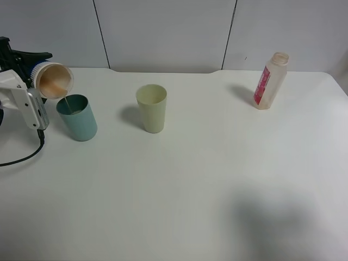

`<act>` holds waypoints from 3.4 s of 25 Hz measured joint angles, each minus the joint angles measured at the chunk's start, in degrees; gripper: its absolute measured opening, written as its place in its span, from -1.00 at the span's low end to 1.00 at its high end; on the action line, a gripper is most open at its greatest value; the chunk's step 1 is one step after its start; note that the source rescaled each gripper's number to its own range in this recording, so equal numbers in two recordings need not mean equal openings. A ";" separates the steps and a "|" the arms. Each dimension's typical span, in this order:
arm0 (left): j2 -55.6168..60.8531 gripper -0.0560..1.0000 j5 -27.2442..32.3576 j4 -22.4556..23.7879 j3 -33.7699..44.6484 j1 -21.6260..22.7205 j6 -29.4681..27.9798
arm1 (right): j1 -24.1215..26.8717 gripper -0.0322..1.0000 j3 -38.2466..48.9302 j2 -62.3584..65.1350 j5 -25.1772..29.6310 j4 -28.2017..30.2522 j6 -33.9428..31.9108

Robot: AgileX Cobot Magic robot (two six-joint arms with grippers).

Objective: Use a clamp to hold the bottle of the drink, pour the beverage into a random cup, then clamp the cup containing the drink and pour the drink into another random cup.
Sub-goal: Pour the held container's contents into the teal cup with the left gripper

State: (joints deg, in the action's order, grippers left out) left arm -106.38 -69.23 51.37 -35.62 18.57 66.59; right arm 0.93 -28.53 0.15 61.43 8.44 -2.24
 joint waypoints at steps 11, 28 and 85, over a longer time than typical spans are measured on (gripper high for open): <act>0.00 -0.88 0.00 0.88 0.00 0.00 0.00 | 0.00 1.00 0.00 0.00 0.00 0.00 0.00; 1.66 -0.88 0.00 2.33 0.00 0.00 0.05 | 0.00 1.00 0.00 0.00 0.00 0.00 0.00; 3.94 -0.88 0.00 2.17 0.00 0.00 -5.84 | 0.00 1.00 0.00 0.00 0.00 0.00 0.00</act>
State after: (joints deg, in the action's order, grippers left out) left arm -102.44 -69.23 53.54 -35.62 18.57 60.76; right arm 0.93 -28.53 0.15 61.43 8.44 -2.24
